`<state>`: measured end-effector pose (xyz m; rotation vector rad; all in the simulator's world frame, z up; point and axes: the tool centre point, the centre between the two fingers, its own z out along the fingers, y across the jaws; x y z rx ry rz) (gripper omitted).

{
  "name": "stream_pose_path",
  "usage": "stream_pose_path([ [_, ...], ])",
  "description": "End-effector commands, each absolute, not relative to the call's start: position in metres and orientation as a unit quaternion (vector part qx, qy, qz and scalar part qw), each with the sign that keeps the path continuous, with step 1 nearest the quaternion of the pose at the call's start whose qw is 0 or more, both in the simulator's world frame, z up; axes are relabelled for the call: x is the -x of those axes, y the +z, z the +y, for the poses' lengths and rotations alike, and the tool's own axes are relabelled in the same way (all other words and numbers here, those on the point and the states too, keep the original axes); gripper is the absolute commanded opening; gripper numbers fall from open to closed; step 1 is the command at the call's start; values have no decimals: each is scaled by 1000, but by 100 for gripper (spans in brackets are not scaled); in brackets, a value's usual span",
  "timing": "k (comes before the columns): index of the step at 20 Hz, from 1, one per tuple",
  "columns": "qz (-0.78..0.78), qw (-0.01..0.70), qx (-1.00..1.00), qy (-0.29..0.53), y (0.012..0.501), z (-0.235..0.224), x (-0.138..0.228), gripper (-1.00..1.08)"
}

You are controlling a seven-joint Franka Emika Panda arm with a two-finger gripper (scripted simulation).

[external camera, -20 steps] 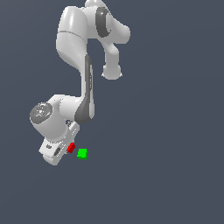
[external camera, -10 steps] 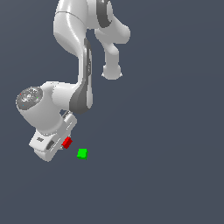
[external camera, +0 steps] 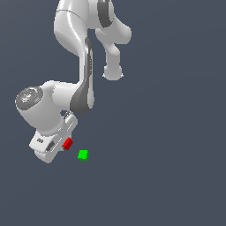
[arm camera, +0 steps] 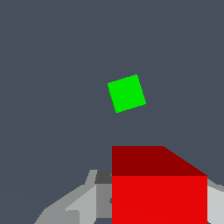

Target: Stack the red cube on top of the green cube.

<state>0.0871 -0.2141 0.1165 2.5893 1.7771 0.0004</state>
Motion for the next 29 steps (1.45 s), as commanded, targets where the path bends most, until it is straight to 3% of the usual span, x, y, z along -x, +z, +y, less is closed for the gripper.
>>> stream_pose_path([
  [1, 566, 0, -824, 0, 110, -206, -89, -100],
  [11, 566, 0, -824, 0, 64, -152, -109, -100],
  [19, 566, 0, -824, 0, 60, -148, -112, -100],
  [20, 566, 0, -824, 0, 60, -148, -112, 100],
  [29, 566, 0, -824, 0, 60, -148, -112, 100],
])
